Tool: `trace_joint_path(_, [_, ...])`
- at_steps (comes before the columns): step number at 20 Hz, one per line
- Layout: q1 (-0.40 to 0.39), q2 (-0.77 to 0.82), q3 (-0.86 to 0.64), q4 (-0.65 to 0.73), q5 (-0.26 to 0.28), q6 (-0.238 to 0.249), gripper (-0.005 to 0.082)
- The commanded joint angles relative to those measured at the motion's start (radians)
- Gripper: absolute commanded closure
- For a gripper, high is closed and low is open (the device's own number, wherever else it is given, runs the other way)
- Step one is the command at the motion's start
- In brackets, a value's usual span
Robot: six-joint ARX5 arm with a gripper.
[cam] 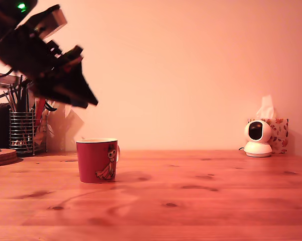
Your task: Pick up the coffee capsules on the table and drop them inside the coffee cup
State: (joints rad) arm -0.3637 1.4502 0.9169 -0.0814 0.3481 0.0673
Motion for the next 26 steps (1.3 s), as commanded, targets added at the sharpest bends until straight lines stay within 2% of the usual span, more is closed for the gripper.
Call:
trace_joint_path(1, [0.004,0.062,0.071,-0.064,0.002,-0.018,0.0647])
trace_joint_path(5, [0.004,0.19,0.251,-0.225,0.001,-0.042,0.0641])
trace_joint_path(12, [0.004,0.359,0.459,-0.424,-0.069,-0.045,0.0641])
trace_joint_path(16, [0.004,0.423,0.506,-0.474,-0.107,-0.044,0.0637])
trace_joint_path(23, [0.004,0.427,0.511,-0.473,-0.132,-0.042,0.0634])
trace_joint_path(26, [0.004,0.427,0.511,-0.478,-0.132,-0.042,0.0567])
